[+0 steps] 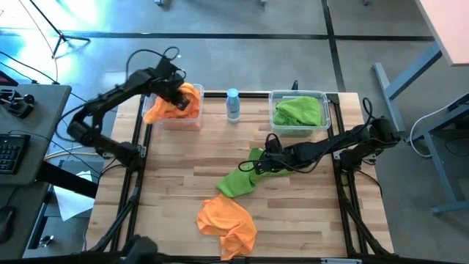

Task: Sort microfiber towel by color & place in baskets
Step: Put the orange towel into the left transparent bin

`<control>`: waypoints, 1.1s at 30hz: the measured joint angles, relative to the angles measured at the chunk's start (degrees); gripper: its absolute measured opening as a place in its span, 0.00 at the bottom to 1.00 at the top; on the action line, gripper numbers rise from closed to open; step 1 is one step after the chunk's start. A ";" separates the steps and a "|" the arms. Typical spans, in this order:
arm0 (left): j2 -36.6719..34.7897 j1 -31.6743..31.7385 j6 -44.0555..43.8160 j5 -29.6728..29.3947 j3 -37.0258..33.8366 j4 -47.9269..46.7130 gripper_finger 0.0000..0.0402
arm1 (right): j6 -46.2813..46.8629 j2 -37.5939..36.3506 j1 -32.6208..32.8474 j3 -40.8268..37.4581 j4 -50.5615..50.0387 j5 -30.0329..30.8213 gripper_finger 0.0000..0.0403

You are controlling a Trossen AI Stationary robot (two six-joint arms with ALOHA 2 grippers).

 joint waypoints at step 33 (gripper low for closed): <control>15.09 -0.70 -14.89 -6.62 -1.07 4.16 0.22 | 3.61 -0.01 0.02 0.00 0.08 -1.02 0.33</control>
